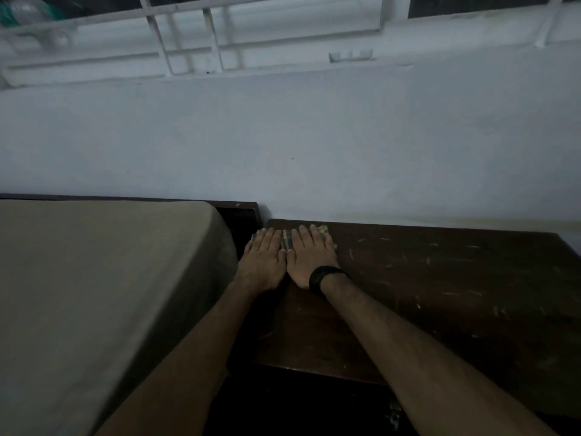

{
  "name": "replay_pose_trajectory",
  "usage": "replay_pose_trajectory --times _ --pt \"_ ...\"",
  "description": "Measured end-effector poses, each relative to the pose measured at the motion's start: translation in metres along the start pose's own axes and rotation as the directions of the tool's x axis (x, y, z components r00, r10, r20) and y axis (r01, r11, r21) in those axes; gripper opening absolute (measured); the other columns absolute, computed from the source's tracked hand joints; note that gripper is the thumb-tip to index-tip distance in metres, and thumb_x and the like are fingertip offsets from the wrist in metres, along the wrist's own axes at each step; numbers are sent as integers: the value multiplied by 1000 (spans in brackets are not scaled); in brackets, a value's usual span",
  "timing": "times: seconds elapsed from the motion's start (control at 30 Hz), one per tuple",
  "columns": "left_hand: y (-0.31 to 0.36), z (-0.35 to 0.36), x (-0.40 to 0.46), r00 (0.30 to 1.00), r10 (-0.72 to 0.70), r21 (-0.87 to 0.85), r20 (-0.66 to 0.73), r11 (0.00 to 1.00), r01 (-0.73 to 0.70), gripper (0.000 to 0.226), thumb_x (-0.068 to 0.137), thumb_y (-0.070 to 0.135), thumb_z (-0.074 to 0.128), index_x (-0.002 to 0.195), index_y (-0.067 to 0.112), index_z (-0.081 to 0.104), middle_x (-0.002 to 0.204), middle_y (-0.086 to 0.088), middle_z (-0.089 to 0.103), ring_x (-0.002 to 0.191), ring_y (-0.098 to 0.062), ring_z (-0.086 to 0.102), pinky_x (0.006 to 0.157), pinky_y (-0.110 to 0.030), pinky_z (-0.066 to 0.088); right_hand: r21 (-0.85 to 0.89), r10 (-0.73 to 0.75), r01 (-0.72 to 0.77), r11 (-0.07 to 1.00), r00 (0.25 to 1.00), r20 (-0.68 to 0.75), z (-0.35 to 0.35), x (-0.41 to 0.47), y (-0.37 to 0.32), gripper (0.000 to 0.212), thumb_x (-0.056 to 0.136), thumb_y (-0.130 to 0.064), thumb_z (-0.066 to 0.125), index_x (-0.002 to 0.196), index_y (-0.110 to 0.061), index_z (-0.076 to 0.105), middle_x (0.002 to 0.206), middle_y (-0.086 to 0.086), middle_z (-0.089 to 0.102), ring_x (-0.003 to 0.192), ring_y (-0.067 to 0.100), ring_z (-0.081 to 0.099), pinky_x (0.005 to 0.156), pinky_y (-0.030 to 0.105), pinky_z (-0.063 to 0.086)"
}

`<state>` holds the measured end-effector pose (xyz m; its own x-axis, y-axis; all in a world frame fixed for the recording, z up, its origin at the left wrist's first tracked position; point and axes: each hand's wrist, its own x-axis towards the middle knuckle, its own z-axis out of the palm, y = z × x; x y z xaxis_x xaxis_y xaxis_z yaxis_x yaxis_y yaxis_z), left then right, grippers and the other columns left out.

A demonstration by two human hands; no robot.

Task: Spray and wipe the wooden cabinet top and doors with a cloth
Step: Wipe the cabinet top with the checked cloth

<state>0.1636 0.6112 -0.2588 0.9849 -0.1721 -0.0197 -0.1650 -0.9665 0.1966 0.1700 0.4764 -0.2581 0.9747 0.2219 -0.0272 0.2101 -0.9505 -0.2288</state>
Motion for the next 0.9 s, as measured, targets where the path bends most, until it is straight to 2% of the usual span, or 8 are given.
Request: replay_pose_trajectory --times 0.1,0.2,0.27,0.37,0.53,0.63,0.7,0.9 --pt "0 1 -27 1000 -6 -2 2 1000 6 59 106 38 13 159 12 6 167 -6 1 154 -19 -5 125 -39 -1 17 -33 34 999 999 -12 3 -24 -8 60 104 -39 16 159 -16 7 167 4 2 153 24 -5 123 46 -6" --pt "-2 2 -44 1000 8 -5 -5 1000 -8 71 95 44 2 159 12 7 167 -6 2 154 -19 -4 125 -39 0 2 -50 50 999 999 -11 5 -35 -11 60 104 -39 17 159 -16 7 167 4 1 153 23 -5 123 46 -7" --pt "-3 3 -45 1000 13 5 -13 1000 -13 69 97 43 3 159 12 7 167 -6 1 154 -19 -5 125 -39 0 8 -52 52 999 999 -7 6 -33 -11 60 104 -39 17 159 -17 7 167 3 1 153 23 -6 123 45 -7" --pt "-6 2 -32 1000 9 -16 -3 1000 -9 58 106 37 13 159 13 6 167 -5 -1 154 -18 -6 125 -39 -1 15 -71 71 997 997 1 4 -19 -8 60 104 -39 18 159 -18 8 167 2 2 153 22 -5 123 45 -6" --pt "-24 6 11 999 27 -13 33 1000 -27 74 94 45 1 158 8 4 167 -10 -1 154 -19 -6 125 -41 1 23 -55 55 998 998 5 2 14 -8 59 104 -39 19 159 -19 8 167 2 3 153 23 -4 123 45 -5" --pt "-24 1 29 998 55 -31 22 998 -54 63 103 33 9 156 0 5 166 -15 2 154 -21 -2 125 -35 -4 27 -36 36 999 999 -14 2 33 -7 59 104 -38 20 158 -18 11 167 3 6 153 24 0 123 46 -3" --pt "-24 -3 36 999 48 -89 9 995 -47 56 107 26 16 156 -1 6 166 -16 3 154 -23 -1 125 -35 -2 28 -34 34 999 999 -8 0 43 -7 59 103 -37 22 158 -17 11 166 3 7 152 24 2 123 47 -2" --pt "-22 -6 30 999 37 -157 -6 987 -37 55 108 24 23 157 2 10 166 -14 7 154 -24 3 125 -35 2 26 -29 29 999 999 18 -2 42 -7 60 103 -38 21 158 -17 11 166 2 6 152 25 1 123 47 -2"
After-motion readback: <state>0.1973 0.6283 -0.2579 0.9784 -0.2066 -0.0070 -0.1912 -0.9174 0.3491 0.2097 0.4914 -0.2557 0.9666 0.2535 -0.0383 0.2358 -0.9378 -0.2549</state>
